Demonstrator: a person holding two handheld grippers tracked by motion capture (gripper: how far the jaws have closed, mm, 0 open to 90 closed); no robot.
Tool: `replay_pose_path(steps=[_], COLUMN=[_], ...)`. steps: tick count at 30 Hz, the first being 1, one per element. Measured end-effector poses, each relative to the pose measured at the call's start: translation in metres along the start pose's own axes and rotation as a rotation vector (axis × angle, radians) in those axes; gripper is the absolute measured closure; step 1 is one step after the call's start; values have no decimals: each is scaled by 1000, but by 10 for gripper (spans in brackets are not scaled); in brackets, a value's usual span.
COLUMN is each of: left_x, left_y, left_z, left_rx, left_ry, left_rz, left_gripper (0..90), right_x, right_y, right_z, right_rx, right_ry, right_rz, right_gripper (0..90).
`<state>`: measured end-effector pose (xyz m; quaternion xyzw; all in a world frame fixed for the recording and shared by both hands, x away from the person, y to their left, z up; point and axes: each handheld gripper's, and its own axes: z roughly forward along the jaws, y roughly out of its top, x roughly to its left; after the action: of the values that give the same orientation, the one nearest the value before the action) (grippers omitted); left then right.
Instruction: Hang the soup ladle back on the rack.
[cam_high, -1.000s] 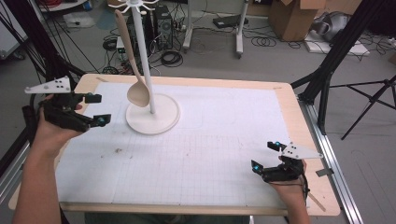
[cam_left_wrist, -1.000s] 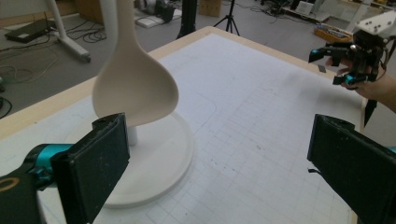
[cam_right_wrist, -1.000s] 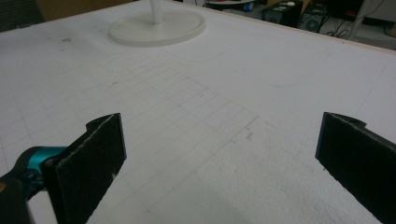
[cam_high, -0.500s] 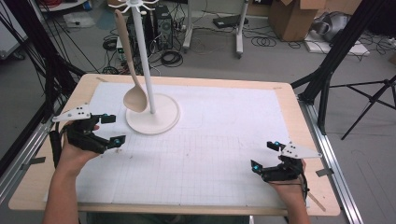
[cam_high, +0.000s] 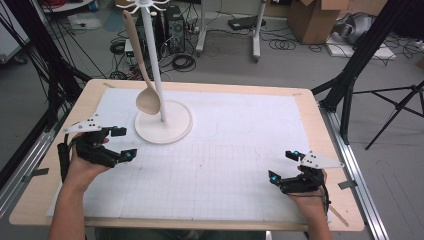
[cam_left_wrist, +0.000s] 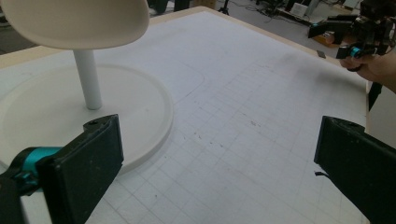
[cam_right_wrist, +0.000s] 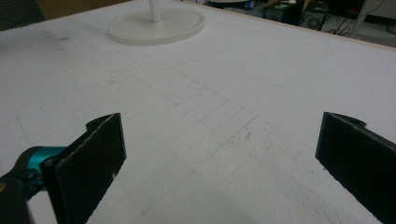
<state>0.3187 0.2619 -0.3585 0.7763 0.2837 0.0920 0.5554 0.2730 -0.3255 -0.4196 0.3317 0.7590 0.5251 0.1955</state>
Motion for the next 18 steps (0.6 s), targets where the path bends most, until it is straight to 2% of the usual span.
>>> replay_pose_path(steps=[7,18], left_x=[0,5], left_y=[-3,-8], left_z=[1,-6], left_rx=[14,12], left_ry=[-7,16], left_rz=[2,-16], left_gripper=[17,17], right_x=[2,1], right_y=[0,0], right_z=[0,1], right_rx=[3,6], right_ry=[0,3], right_rz=[-1,-1], right_gripper=[3,3])
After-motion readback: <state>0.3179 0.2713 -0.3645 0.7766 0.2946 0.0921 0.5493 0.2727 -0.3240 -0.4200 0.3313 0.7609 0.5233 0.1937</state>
